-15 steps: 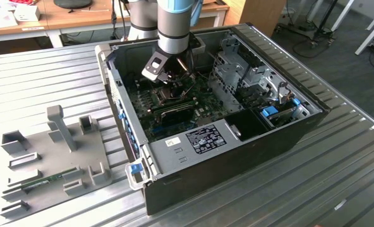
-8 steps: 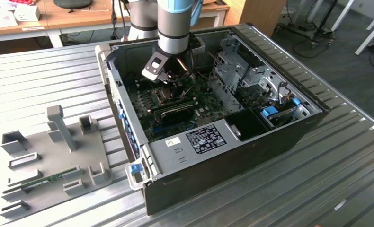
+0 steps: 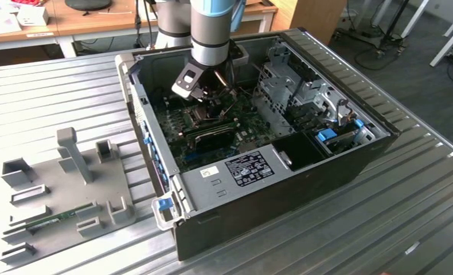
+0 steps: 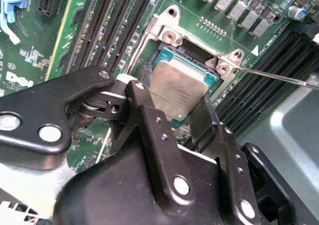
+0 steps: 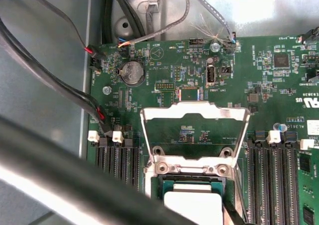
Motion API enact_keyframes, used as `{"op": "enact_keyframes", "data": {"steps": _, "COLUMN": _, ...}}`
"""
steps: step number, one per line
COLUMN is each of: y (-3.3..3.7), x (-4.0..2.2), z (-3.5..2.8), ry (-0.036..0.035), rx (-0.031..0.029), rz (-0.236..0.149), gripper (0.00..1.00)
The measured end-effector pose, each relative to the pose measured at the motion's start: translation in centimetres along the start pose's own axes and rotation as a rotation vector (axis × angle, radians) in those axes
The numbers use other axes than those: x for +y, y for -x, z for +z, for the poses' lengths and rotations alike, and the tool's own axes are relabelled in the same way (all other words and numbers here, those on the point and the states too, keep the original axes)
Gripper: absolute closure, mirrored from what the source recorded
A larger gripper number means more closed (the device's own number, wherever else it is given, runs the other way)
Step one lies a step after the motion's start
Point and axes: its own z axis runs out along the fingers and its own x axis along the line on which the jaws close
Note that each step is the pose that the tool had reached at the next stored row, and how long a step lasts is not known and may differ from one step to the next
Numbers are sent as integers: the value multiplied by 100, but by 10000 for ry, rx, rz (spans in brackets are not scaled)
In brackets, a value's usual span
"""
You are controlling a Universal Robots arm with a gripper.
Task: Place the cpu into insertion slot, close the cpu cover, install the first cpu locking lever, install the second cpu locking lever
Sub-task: 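Place the cpu into insertion slot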
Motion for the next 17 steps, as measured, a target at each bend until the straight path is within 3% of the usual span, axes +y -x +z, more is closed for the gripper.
{"op": "enact_keyframes", "data": {"steps": 17, "y": 1, "x": -1, "z": 23, "ry": 2, "rx": 3, "rz": 0, "gripper": 46}}
